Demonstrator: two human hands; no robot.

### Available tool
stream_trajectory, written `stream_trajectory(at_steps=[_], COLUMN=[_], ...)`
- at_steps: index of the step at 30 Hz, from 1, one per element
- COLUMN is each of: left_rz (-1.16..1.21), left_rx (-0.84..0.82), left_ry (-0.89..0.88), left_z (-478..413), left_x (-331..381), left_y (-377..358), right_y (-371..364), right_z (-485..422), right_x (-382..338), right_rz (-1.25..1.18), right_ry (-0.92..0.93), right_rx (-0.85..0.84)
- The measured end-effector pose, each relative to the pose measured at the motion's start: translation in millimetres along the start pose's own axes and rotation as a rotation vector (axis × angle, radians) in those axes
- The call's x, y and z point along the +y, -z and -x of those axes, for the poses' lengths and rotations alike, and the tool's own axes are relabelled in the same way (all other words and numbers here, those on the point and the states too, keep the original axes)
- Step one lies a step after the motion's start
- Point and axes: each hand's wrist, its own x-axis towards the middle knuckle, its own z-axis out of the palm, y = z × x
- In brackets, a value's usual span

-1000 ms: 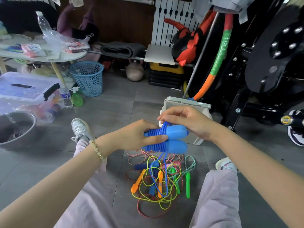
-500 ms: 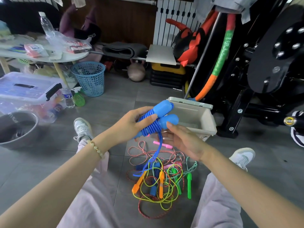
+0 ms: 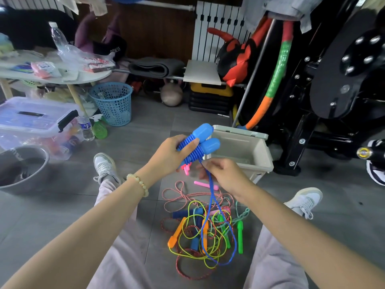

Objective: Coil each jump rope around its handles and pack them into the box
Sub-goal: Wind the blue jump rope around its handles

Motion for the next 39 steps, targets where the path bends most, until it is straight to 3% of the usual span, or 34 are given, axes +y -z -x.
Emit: stream_trajectory(at_steps=[2, 4, 10, 14, 16, 19, 26, 32, 39], left_rz=[0.005, -0.001, -0.017, 0.040, 0.021, 0.010, -0.104, -0.173, -0.453], left_rx=[0.053, 0.097, 0.074, 0.001, -0.043, -0.162, -0.320, -0.412, -0.402], left_ry=[0.000, 0.021, 0.085, 0.109, 0.108, 0.117, -0.021, -0.014, -0.091], left_z=[-3.4, -7.1, -11.6, -11.1, -8.9, -4.0, 5.6, 6.7, 10.2], left_x=[-2.1, -3.9, -5.8, -5.5, -3.8, -4.4, 4.4, 16.6, 15.2], left_y=[-2.9, -3.9, -5.3, -5.6, -8.1, -8.2, -1.4, 7.7, -2.0], right_y=[-3.9, -4.7, 15.4, 25.9, 35.4, 47.5, 48.8, 48.8, 48.2], right_z=[4.4, 5.7, 8.9, 4.7, 0.8, -2.2, -6.3, -4.9, -2.8], right_x=[-7.9, -12.1, -25.5, -50.9, -58.1, -56.4, -49.2, -53.1, -62.6], right_rz=[-0.242, -0.189, 0.790, 1.210, 1.179, 0.894, 0.610, 0.573, 0.680], right_ry=[-0.111, -0.099, 0.313, 0.528, 0.622, 0.687, 0.585, 0.510, 0.231], right_rx=[-0.036, -0.013, 0.139, 0.012, -0.001, 0.009, -0.025, -0.062, -0.337])
